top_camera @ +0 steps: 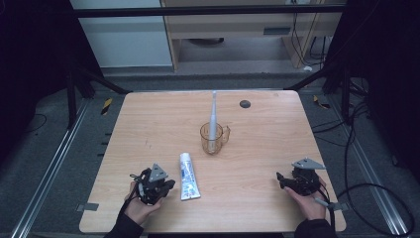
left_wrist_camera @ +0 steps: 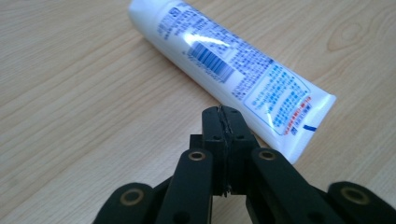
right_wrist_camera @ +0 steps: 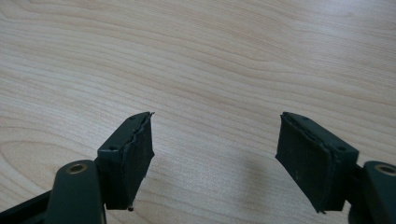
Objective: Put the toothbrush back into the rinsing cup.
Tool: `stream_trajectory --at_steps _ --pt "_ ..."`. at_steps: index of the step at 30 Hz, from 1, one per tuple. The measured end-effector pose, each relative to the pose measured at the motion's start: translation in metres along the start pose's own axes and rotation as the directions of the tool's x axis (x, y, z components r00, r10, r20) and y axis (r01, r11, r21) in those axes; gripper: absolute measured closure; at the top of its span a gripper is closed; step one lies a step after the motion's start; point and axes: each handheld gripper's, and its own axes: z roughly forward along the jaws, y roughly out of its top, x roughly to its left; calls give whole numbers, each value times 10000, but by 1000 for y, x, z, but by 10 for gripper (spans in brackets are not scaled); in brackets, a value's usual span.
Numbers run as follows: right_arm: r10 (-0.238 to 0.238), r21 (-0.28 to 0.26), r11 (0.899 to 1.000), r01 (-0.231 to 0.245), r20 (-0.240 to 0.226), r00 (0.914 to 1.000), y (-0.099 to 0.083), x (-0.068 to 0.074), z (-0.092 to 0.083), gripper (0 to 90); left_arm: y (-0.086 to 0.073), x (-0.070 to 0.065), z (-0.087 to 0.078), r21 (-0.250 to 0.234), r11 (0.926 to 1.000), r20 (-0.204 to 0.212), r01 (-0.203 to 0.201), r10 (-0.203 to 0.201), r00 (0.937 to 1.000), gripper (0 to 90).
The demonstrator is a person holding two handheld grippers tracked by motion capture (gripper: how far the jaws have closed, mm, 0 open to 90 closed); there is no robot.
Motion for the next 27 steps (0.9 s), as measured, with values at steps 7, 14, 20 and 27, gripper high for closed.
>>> stream_trajectory --at_steps 7,14,20,27 --pt "-38 -29 10000 38 3 10000 0 -1 0 269 0 -9 7 333 9989 239 -338 330 9992 891" --pt "-2 22 10000 2 -16 10000 0 0 0 269 -1 -15 13 590 9971 453 -475 449 9980 893" --pt "-32 25 10000 32 -14 10000 0 0 1 269 0 -21 18 652 9958 631 -640 599 9962 893" --pt "-99 26 9999 99 -20 9999 0 1 2 269 4 -24 24 515 9965 917 -659 610 9939 893"
